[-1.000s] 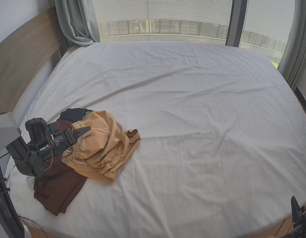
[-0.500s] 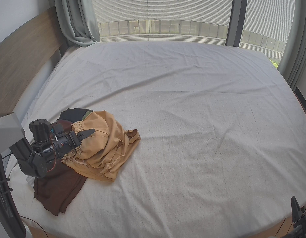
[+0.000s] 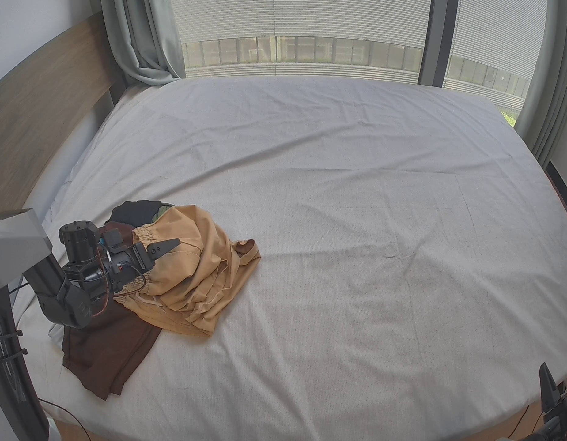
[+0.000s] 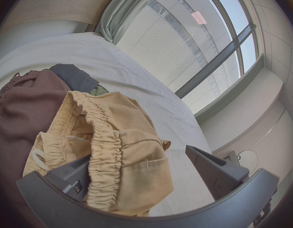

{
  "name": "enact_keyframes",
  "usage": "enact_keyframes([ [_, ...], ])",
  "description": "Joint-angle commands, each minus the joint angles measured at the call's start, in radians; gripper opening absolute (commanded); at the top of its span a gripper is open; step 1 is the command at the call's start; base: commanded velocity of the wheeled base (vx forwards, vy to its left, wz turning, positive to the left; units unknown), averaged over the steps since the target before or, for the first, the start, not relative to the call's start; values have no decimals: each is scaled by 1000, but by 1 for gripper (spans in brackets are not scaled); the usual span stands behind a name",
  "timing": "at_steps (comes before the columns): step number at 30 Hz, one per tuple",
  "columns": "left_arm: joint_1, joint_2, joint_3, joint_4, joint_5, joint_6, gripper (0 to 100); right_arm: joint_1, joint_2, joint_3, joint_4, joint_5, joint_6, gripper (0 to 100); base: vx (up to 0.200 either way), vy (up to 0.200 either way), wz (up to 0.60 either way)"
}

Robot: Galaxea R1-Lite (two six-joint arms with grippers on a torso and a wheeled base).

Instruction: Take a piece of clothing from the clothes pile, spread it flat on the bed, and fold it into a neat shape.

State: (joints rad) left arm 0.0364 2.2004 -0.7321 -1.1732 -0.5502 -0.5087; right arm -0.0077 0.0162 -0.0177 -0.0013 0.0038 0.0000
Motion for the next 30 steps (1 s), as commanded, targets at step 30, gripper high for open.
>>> enact_keyframes([
  [30,-52,-128,31,7,0,-145,0,0,-15,16,0,1,0,100,0,0,0],
])
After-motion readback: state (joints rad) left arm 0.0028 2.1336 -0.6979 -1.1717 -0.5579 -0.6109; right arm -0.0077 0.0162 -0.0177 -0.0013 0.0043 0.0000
